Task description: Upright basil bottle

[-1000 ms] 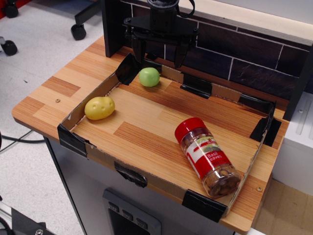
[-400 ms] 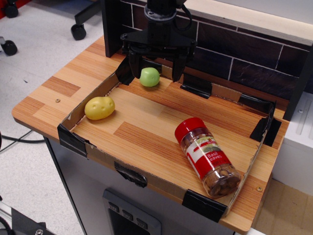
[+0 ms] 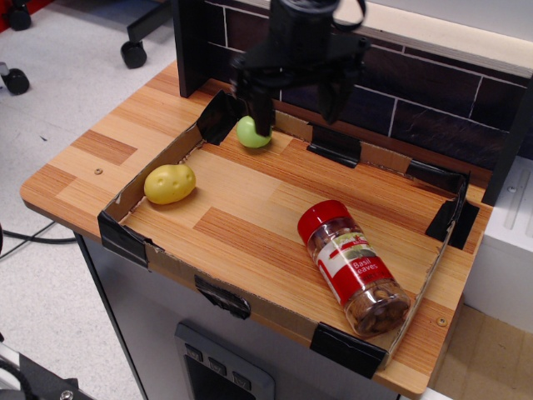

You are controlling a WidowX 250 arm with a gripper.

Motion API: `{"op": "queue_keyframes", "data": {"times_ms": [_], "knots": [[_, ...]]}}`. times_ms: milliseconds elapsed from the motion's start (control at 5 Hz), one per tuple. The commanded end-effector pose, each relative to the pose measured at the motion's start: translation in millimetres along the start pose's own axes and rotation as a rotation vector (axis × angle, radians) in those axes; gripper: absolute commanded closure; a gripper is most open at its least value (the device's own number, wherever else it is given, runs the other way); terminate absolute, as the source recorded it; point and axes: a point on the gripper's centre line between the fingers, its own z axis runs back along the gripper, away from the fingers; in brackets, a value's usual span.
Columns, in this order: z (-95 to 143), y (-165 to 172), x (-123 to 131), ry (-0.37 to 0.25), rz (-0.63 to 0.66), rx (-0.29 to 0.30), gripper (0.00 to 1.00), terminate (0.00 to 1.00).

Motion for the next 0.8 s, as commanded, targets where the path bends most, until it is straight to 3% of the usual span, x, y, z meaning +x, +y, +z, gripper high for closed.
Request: {"op": "queue_keyframes", "data": {"times_ms": [0, 400, 600], "knots": [[-9, -12, -25, 0.003, 0.073, 0.031, 0.00, 0.00], [-32, -13, -37, 0.021, 0.016, -0.019, 0.00, 0.00], [-41, -14, -41, 0.016, 0.029, -0.008, 0.00, 0.00]]}}
